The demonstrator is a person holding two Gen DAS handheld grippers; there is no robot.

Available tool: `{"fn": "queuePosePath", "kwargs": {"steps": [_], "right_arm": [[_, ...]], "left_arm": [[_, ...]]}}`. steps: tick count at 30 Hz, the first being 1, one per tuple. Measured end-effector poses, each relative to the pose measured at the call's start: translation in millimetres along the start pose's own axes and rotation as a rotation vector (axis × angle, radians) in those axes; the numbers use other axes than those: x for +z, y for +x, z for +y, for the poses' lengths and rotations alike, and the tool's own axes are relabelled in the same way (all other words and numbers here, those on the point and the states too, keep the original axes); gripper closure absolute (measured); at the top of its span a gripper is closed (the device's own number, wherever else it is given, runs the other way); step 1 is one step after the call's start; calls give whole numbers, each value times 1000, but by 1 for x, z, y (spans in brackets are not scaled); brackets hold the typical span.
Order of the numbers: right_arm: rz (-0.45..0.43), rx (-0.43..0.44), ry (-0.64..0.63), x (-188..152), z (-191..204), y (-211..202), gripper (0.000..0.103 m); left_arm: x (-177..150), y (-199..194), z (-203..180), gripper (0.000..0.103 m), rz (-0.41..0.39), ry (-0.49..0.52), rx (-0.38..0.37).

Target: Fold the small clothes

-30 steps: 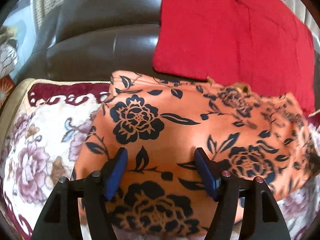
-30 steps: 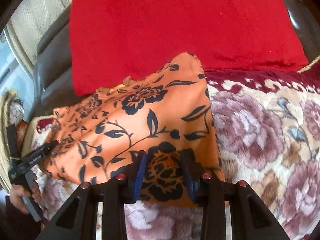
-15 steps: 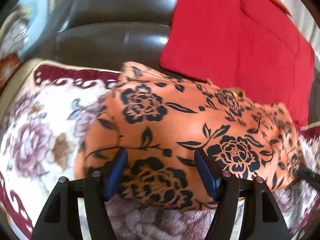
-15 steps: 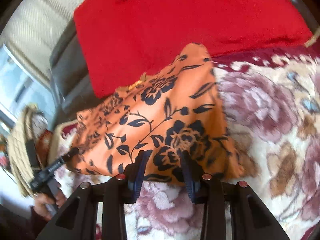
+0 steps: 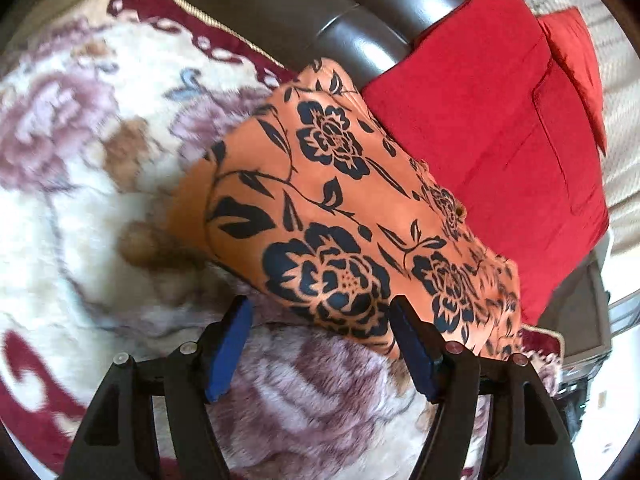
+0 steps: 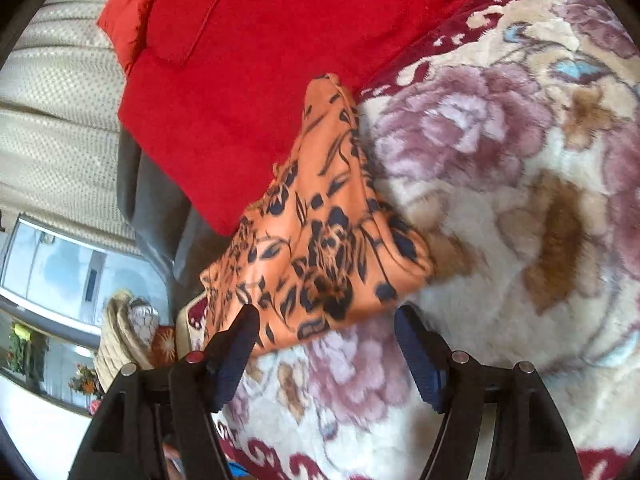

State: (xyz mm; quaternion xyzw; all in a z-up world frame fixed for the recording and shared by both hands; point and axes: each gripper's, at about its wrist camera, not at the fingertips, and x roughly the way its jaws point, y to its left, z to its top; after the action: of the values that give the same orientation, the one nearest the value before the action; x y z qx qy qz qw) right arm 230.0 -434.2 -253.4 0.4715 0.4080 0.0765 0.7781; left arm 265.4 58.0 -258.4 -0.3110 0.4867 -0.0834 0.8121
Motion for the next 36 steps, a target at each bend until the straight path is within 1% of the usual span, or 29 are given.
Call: {"fn": "queuePosePath", "kwargs": {"steps": [2, 5, 9, 10, 11, 12, 13, 14, 15, 18, 22, 23, 25, 26, 28, 29, 30, 31, 32, 33, 34, 36], "right_arm": [[-23, 1, 14, 6, 3, 10, 30], [-77, -9, -8, 13, 12, 20, 28], [-155, -91, -121, 15, 31, 36, 28], [-169, -104, -135, 15, 34, 38, 33], [-180, -118, -146, 15, 36, 39, 59], [-170, -120, -148, 16, 35, 41, 76], [-178, -116, -129, 16, 33, 40, 76], [-185, -113, -127, 15, 35, 41, 77], [-198, -120, -152, 14, 39, 37, 77], [-250, -129, -241, 3, 55, 21, 79], [-297, -140, -333, -19, 72, -6, 80], [-303, -148, -353, -26, 74, -15, 80], [-297, -174, -377, -32, 75, -22, 80], [-272, -202, -389, -34, 70, -23, 80], [-203, -256, -399, -35, 57, -17, 79], [-151, -275, -389, -34, 50, -10, 76], [-86, -300, -349, -32, 40, -4, 75], [-64, -283, -304, -29, 33, -5, 73], [-59, -251, -264, -26, 29, -12, 72], [-71, -229, -239, -23, 27, -20, 71], [-106, -225, -234, -21, 28, -33, 71], [-194, -241, -243, -20, 32, -55, 70]], "left_arm": [[4, 8, 3, 31, -2, -33, -24], [12, 15, 8, 30, -31, -102, -71], [19, 20, 13, 31, -72, -154, -123], [22, 18, 16, 31, -83, -157, -131], [22, 18, 16, 35, -95, -153, -133], [22, 17, 15, 54, -108, -141, -127], [22, 16, 14, 66, -119, -119, -106], [23, 16, 14, 73, -124, -106, -106], [23, 14, 14, 79, -128, -106, -120], [22, 3, 12, 85, -155, -78, -129], [19, -23, 4, 86, -197, -21, -140], [16, -30, 3, 86, -198, -8, -143], [7, -41, 3, 86, -173, 24, -121], [4, -41, 6, 85, -150, 39, -106], [1, -31, 13, 83, -72, 54, -53], [0, -24, 18, 79, -30, 48, -32], [1, -22, 23, 74, -6, 39, -26], [2, -24, 26, 72, 2, 29, -28], [5, -29, 28, 70, 5, 14, -30], [8, -34, 29, 69, 0, 5, -30], [11, -44, 30, 69, -23, 3, -39], [15, -63, 29, 69, -73, 12, -35]]}}
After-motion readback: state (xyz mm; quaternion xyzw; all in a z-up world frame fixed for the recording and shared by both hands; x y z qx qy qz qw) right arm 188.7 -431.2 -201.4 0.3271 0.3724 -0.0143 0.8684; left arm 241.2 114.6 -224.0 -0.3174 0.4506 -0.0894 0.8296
